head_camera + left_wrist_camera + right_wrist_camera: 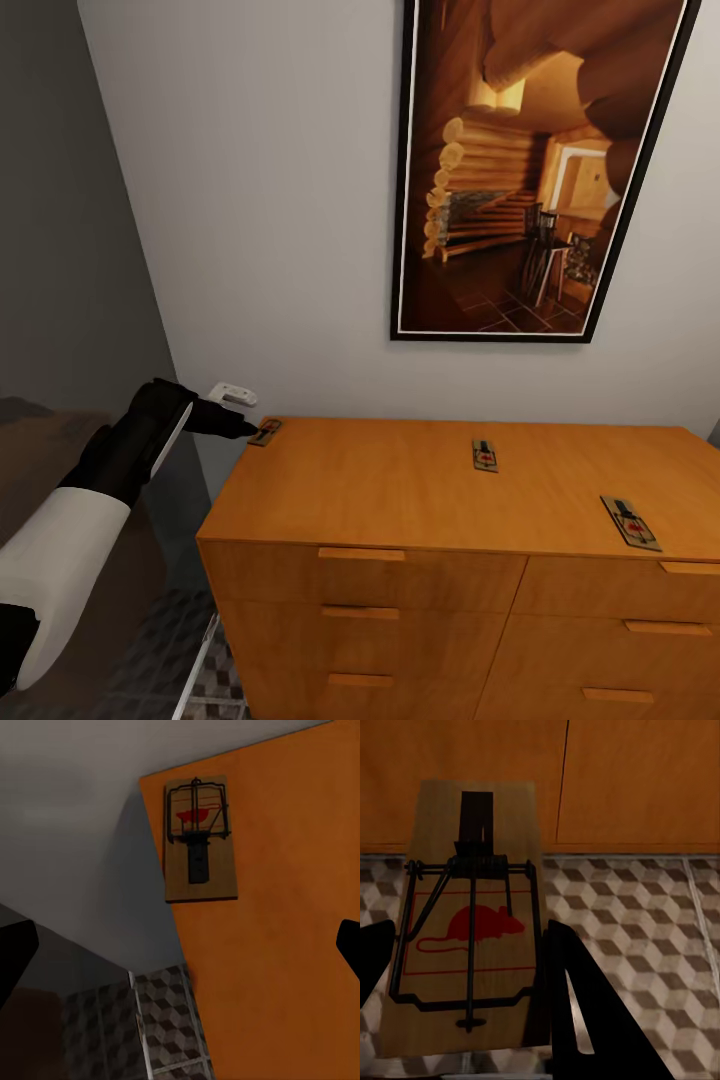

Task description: Take the four mousetraps from the cabinet in the bathroom and place them on the bathroom floor. Make sure all four end up on the same floor surface, and ensure that at least two of them are either under or directly next to the same bathroom sink.

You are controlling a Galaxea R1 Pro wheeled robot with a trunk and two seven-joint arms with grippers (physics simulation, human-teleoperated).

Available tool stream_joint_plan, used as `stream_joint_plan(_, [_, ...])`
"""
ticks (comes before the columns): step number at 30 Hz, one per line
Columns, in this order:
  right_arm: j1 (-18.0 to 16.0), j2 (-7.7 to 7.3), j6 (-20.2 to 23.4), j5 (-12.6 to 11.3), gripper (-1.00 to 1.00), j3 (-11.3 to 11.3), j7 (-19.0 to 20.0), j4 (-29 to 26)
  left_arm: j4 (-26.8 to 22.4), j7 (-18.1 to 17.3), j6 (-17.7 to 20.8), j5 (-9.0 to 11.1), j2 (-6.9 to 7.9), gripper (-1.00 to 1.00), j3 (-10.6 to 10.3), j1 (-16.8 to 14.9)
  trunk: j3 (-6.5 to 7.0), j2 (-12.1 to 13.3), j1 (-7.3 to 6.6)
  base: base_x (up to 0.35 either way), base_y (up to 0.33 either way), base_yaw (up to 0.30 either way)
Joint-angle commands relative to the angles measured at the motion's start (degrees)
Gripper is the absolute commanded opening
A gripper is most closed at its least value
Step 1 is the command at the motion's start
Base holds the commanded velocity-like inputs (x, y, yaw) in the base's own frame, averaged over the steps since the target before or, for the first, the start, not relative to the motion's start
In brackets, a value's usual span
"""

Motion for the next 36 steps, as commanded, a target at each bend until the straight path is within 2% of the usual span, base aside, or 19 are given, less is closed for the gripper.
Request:
stream_joint_plan(1, [0.2, -0.03, -0.1, -0.3, -1.0, 0.2, 0.3, -0.1, -0.1, -0.5, 0.1, -0.6, 0.04, 1.0, -0.1, 0.0, -0.05, 0.0, 0.0, 0.0, 0.0, 0.0])
stream_joint_plan(9, [0.5, 0.13, 0.2, -0.3, -1.0, 0.2, 0.8, -0.2, -0.1, -0.5, 0.1, -0.6, 0.02, 1.0, -0.4, 0.0, -0.05, 0.0, 0.0, 0.0, 0.0, 0.0])
stream_joint_plan(12, [0.5, 0.2, 2.4, -0.4, -1.0, 0.1, 0.7, -0.2, 0.0, -0.5, 0.1, -0.6, 0.02, 1.0, -1.0, 0.0, -0.05, 0.0, 0.0, 0.0, 0.0, 0.0])
stream_joint_plan(14, [0.5, 0.15, 9.3, -0.4, -1.0, -0.1, 0.7, -0.3, 0.1, -0.5, 0.1, -0.6, -0.01, 1.0, -1.3, 0.0, -0.05, 0.0, 0.0, 0.0, 0.0, 0.0])
stream_joint_plan(16, [0.5, 0.12, 14.4, -0.5, -1.0, -0.1, 0.9, -0.3, 0.1, -0.5, 0.1, -0.6, -0.02, 1.0, -1.4, 0.0, -0.05, 0.0, 0.0, 0.0, 0.0, 0.0])
stream_joint_plan(18, [0.5, 0.09, 26.4, -0.6, -1.0, -0.1, 1.1, -0.5, 0.1, -0.5, 0.1, -0.6, -0.04, 1.0, -1.5, 0.0, -0.05, 0.0, 0.0, 0.0, 0.0, 0.0])
stream_joint_plan(20, [0.5, 0.06, 29.9, -0.7, -1.0, -0.1, 1.2, -0.6, 0.1, -0.5, 0.1, -0.6, -0.04, 1.0, -1.5, 0.0, -0.05, 0.0, 0.0, 0.0, 0.0, 0.0])
stream_joint_plan(26, [0.5, 0.04, 33.1, -0.7, -1.0, -0.2, 1.9, -0.6, 0.1, -0.5, 0.1, -0.6, -0.04, 1.0, -1.7, 0.0, -0.05, 0.0, 0.0, 0.0, 0.0, 0.0])
stream_joint_plan(36, [0.5, 0.04, 33.6, -0.7, -1.0, -0.2, 2.1, -0.6, 0.2, -0.5, 0.1, -0.6, -0.04, 1.0, -2.2, 0.0, -0.05, 0.0, 0.0, 0.0, 0.0, 0.0])
